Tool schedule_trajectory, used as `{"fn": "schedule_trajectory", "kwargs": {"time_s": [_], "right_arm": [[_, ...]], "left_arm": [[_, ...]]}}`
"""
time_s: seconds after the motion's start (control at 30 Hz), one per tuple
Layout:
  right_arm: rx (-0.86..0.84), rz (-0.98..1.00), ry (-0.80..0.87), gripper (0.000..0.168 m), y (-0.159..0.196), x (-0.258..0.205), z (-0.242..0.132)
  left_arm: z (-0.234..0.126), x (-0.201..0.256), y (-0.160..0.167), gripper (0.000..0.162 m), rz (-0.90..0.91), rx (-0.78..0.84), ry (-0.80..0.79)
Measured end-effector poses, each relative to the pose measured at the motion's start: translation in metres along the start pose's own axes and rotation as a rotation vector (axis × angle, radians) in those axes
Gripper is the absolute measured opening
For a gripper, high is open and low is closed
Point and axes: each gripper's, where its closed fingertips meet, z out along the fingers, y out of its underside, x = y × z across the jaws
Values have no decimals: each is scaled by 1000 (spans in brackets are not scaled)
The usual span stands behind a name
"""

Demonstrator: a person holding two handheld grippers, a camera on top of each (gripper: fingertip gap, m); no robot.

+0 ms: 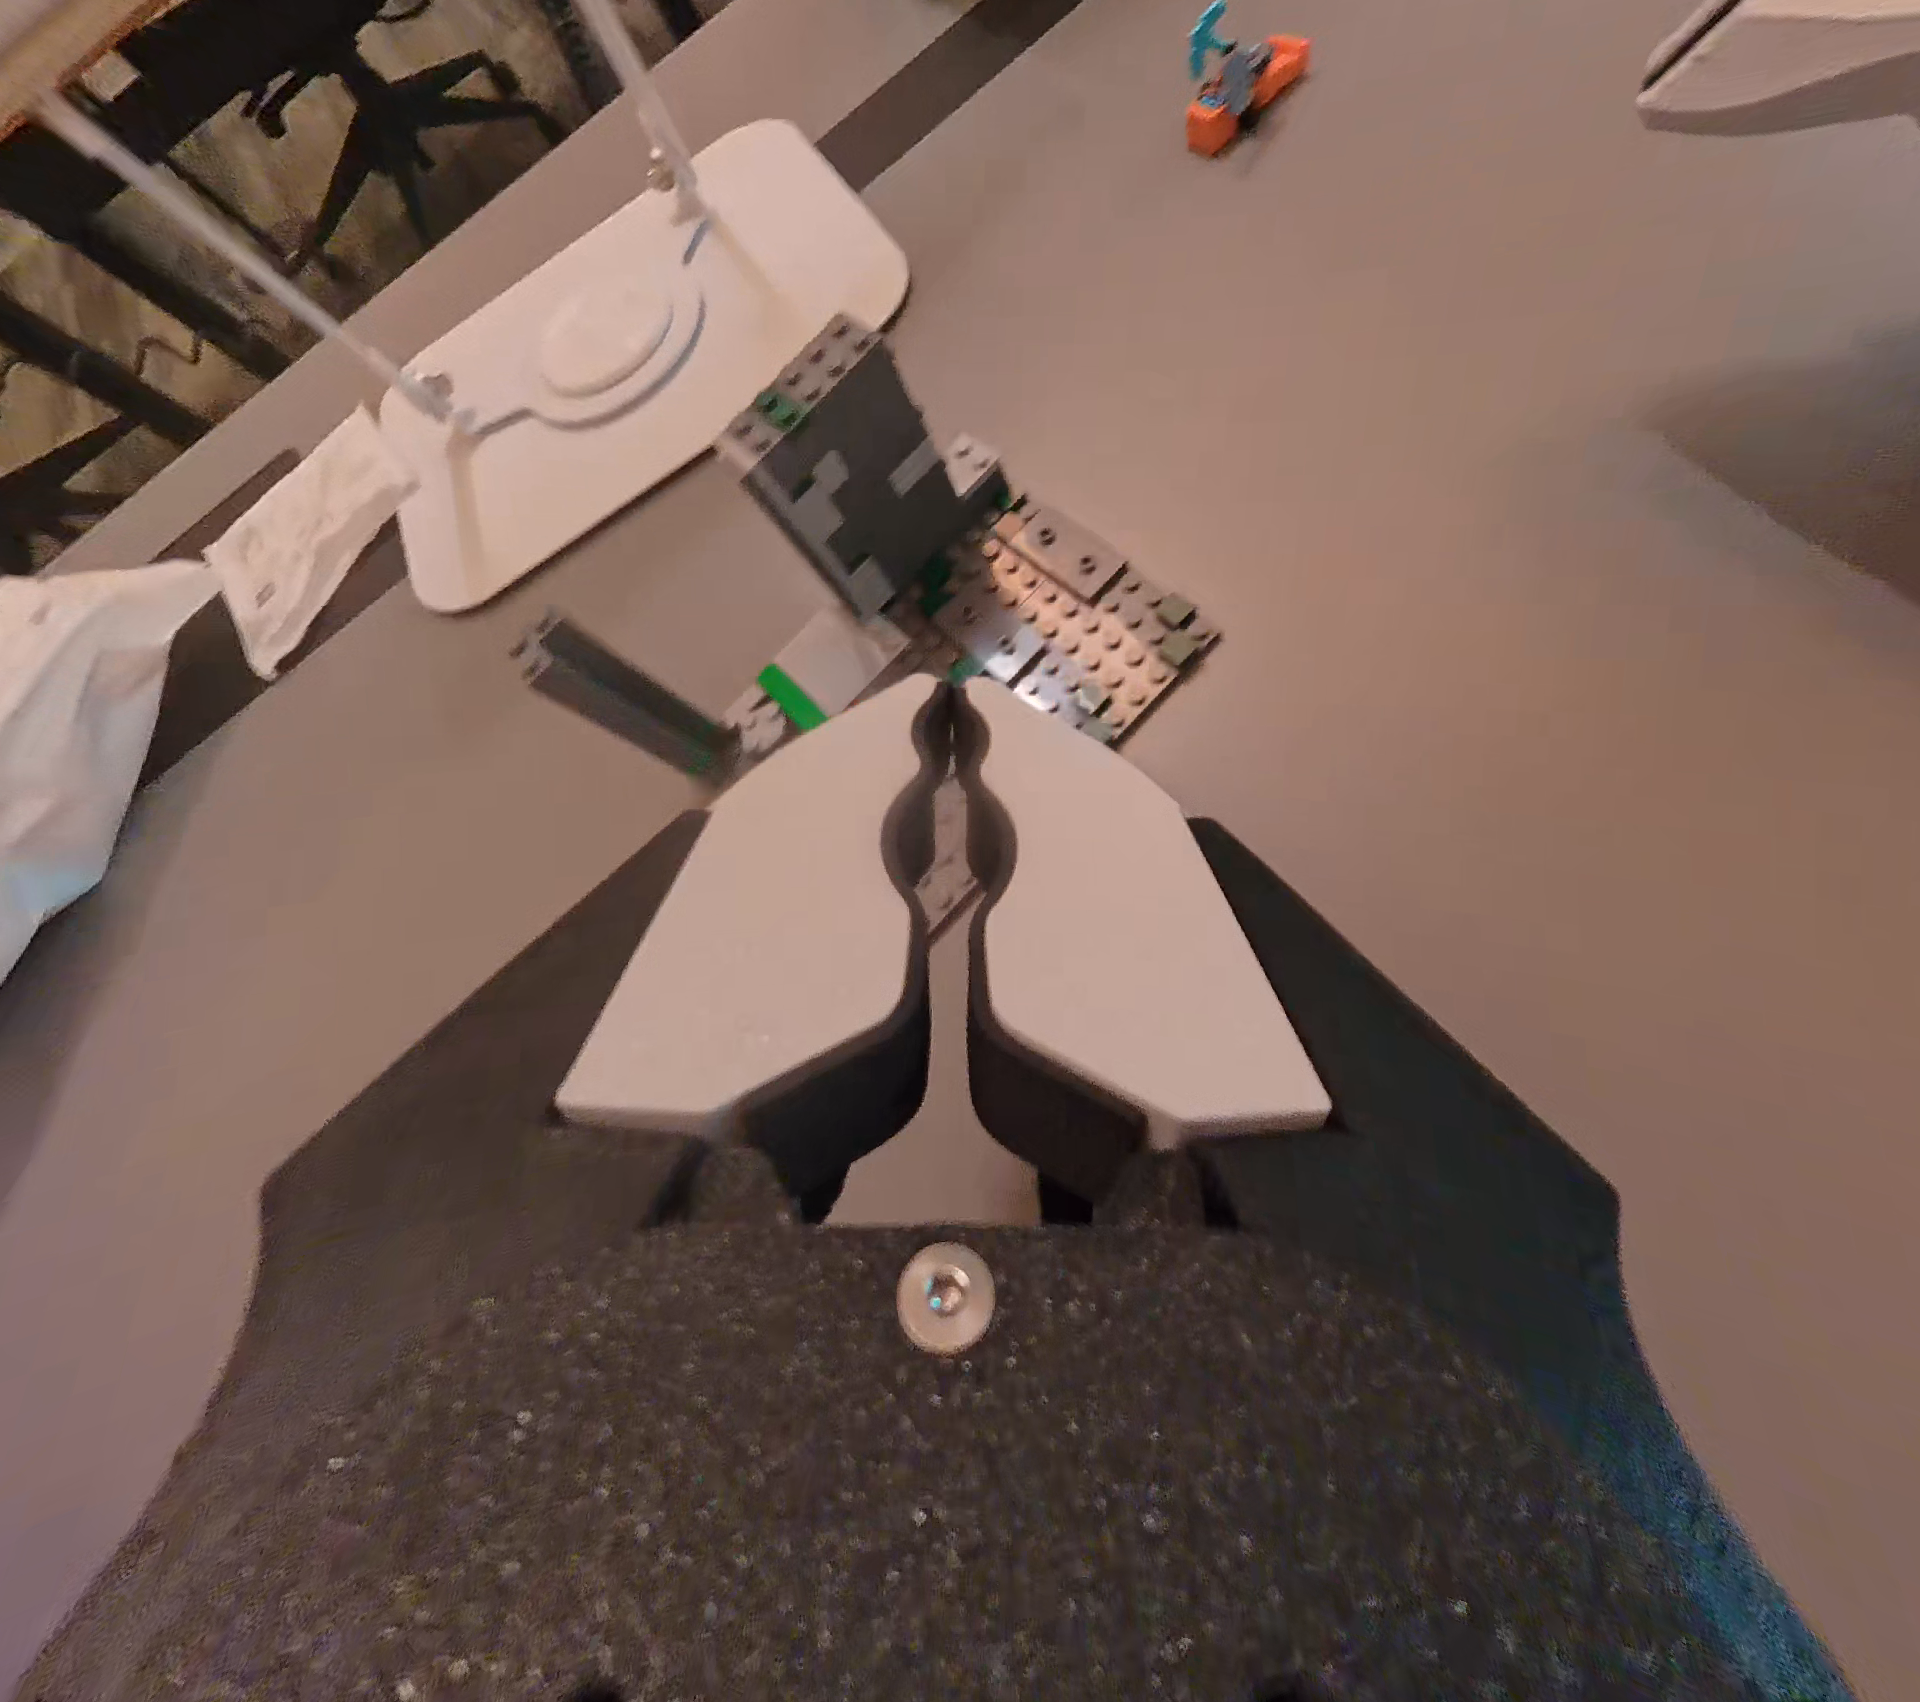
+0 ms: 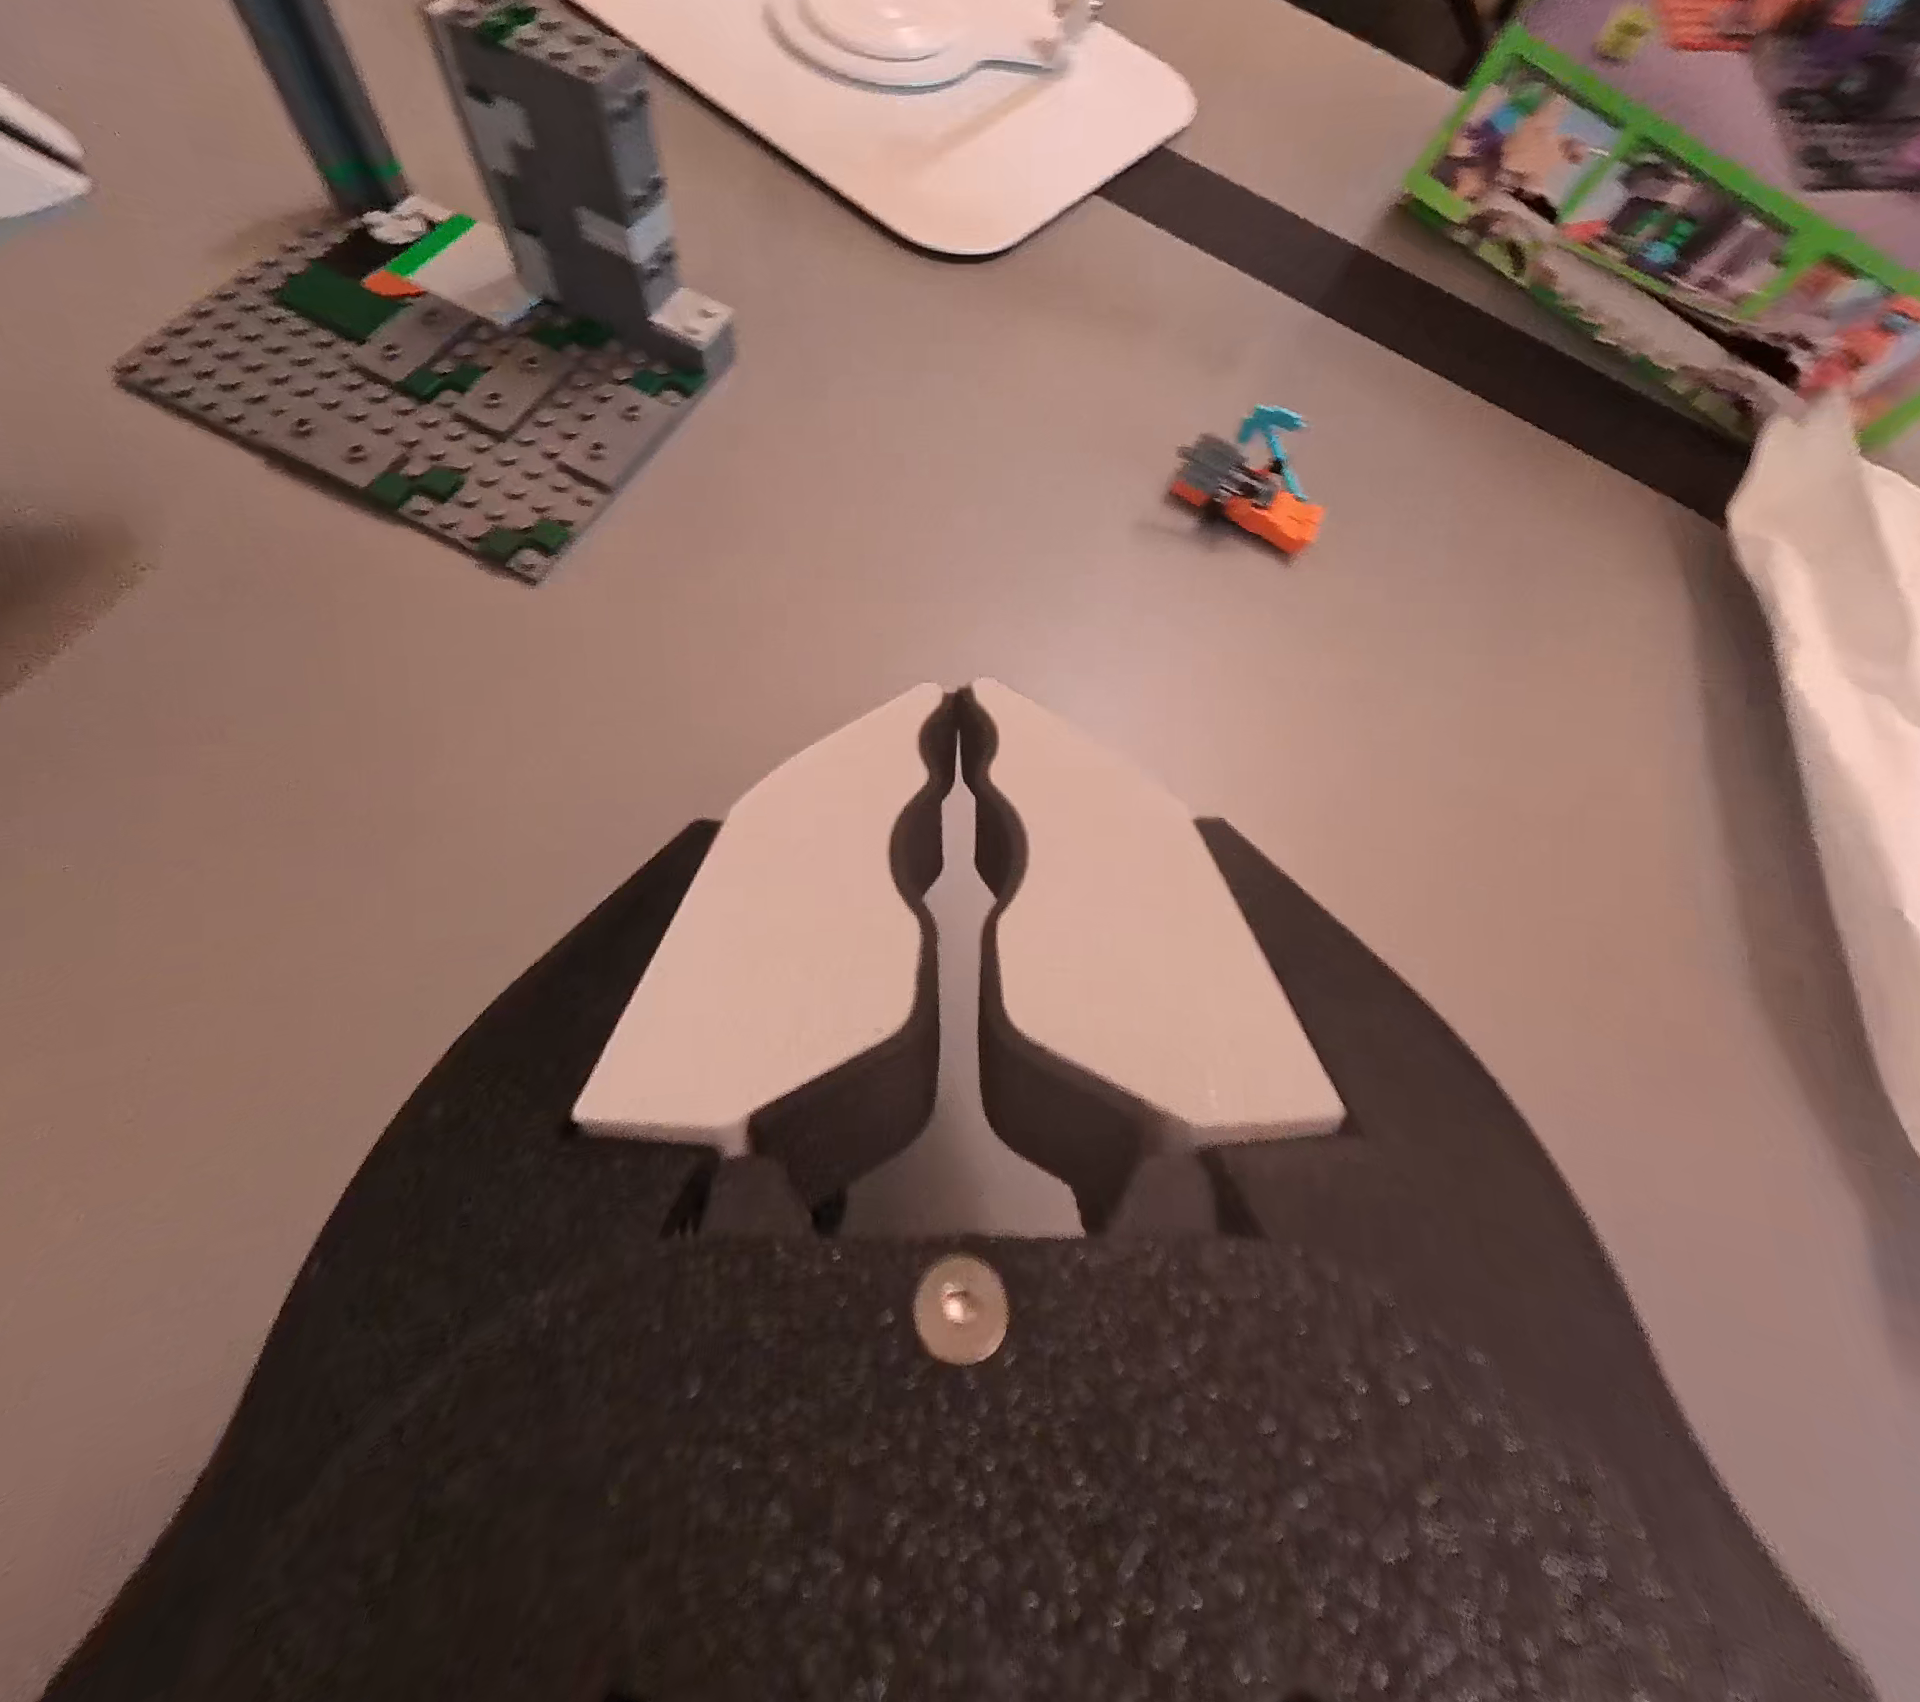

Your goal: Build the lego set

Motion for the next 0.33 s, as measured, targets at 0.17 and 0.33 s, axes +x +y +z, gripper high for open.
{"fn": "schedule_trajectory", "kwargs": {"time_s": [0.17, 0.33], "right_arm": [[3, 71, 109, 0, 8, 29, -3], [-28, 120, 159, 0, 15, 41, 7]], "left_arm": [[6, 25, -12, 0, 26, 31, 97], [8, 40, -12, 0, 31, 41, 171]]}}
